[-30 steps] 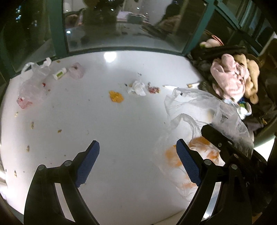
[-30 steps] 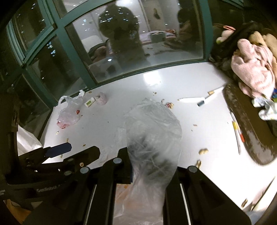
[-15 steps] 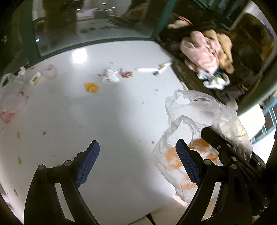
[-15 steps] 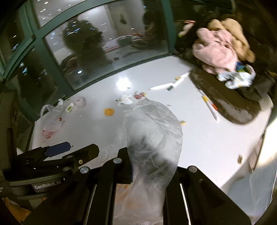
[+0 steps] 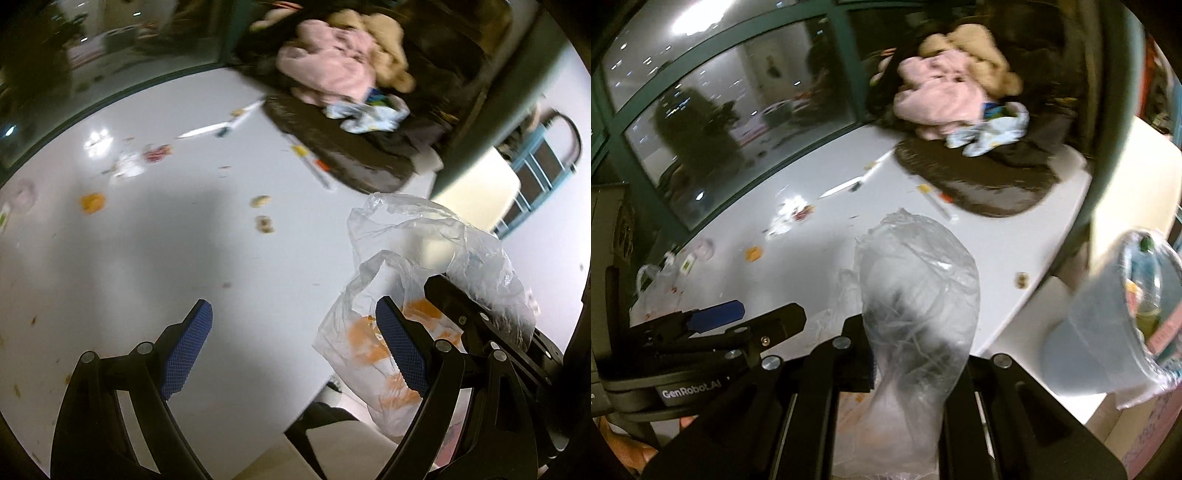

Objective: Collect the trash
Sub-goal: 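Lift the clear bag with the right gripper and carry it to the bin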

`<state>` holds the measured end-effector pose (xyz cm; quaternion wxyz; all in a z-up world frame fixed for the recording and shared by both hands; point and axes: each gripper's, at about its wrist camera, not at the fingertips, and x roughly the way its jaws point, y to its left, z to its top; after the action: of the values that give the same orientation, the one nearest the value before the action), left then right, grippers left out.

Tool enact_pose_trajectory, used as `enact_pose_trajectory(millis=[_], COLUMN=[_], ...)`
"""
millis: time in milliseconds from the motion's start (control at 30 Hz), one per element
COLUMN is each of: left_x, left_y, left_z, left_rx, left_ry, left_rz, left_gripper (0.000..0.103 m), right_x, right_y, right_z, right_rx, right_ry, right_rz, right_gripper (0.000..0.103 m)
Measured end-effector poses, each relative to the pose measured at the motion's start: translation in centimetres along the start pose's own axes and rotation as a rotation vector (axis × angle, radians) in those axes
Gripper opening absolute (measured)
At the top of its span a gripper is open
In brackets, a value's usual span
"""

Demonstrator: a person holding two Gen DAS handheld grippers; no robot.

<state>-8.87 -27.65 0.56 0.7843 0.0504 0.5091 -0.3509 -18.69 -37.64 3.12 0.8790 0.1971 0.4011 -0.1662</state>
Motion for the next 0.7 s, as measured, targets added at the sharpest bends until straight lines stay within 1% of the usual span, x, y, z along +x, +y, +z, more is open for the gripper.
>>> enact_pose_trajectory(millis=[133, 367, 600, 700], left_x=[0.8, 3.1, 6.2, 7.5], left_y=[-4.1, -13.9, -22.6, -25.5], left_z=[0.9, 2.4, 2.7, 2.6], left_rx=[0.079, 0.210, 0.298, 0.320], left_ry=[0.001, 0.005, 0.039, 0.056], left_rz=[-0.043, -0.122, -0.183, -0.199], left_gripper=[0.087, 0.087, 0.087, 0.087], right_x=[-1.8, -5.7, -8.0, -8.6], right_y=[-3.9, -12.2, -19.6, -22.7], right_z=[0.1, 0.6, 0.4, 0.2], right_rx=[0.062, 0.166, 0.245, 0.270], right_ry=[-0.037, -0.102, -0.125, -0.126], right_rz=[-0.057, -0.161, -0.232, -0.263], right_gripper=[0.010, 0.010, 0.010, 0.010])
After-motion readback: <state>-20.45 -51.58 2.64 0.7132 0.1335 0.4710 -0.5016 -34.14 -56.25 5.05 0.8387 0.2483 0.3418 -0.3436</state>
